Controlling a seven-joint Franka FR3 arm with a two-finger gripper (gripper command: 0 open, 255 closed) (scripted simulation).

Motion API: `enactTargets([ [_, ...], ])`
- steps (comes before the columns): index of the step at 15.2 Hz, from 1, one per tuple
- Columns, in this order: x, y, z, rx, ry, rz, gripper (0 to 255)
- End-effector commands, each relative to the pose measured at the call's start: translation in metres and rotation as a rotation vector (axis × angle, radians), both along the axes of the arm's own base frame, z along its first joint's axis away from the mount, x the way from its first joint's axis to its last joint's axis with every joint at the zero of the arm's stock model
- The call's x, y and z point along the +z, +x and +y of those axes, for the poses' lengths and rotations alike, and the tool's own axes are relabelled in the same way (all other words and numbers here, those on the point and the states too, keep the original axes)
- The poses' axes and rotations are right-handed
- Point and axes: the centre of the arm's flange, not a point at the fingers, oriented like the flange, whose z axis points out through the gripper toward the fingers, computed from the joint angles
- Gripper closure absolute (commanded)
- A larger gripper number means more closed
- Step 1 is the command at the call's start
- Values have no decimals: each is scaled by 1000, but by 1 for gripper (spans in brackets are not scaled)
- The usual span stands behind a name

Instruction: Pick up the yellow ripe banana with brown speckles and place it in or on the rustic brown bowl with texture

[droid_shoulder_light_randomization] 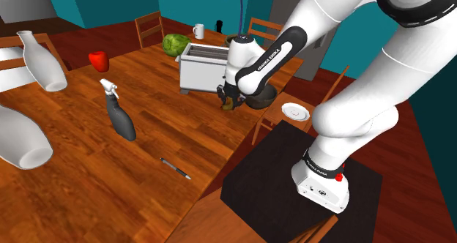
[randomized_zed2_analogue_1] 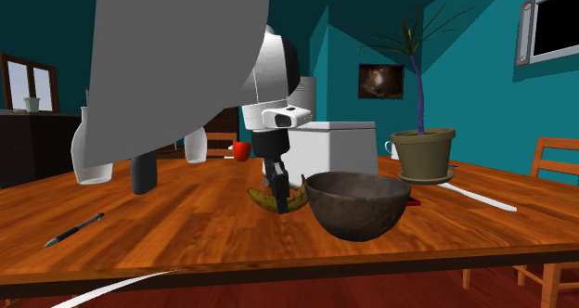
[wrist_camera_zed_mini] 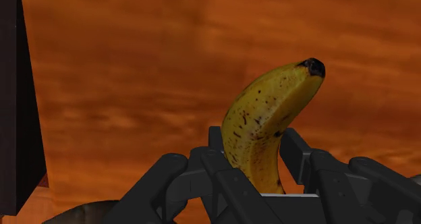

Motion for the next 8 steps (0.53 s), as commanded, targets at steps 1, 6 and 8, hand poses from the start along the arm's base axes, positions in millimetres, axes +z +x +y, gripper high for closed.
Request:
enactTargets([
  [1,10,0,-1,-1,2,-1,255],
  [6,36,0,-1,-1,2,-1,255],
  [8,47,0,-1,-1,2,-1,255],
])
